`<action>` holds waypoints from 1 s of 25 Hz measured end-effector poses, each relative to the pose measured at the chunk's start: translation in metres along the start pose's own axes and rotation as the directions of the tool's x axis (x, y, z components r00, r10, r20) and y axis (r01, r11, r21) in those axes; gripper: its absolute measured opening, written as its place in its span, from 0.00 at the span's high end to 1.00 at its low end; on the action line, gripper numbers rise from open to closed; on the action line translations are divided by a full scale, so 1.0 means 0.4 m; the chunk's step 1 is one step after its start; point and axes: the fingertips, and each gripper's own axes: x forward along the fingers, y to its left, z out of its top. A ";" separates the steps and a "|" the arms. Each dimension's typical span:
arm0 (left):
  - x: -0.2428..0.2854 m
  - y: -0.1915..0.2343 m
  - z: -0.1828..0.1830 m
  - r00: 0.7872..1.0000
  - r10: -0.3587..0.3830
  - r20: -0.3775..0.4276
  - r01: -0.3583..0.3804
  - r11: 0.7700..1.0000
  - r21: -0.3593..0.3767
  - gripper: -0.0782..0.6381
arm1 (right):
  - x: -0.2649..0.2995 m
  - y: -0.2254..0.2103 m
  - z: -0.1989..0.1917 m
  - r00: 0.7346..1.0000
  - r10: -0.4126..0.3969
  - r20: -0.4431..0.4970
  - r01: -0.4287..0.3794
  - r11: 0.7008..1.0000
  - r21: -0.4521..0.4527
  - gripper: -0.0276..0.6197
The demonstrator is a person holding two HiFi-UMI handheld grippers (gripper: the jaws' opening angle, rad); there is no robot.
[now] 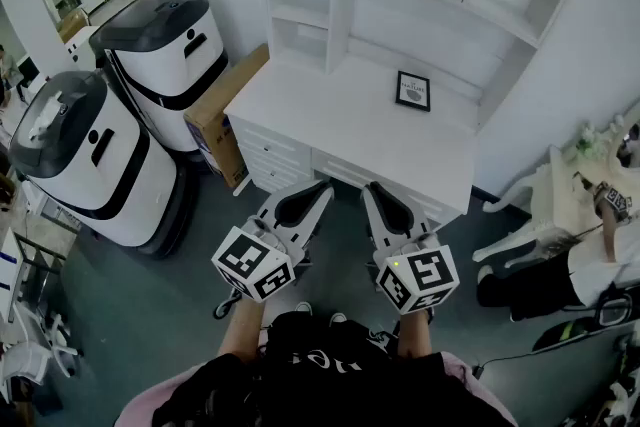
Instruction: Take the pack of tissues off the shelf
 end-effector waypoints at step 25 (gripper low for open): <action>-0.025 0.158 -0.025 0.998 -0.061 -0.017 0.059 0.995 -0.077 0.85 | 0.119 0.025 -0.041 0.997 -0.074 -0.003 0.074 0.997 0.028 0.85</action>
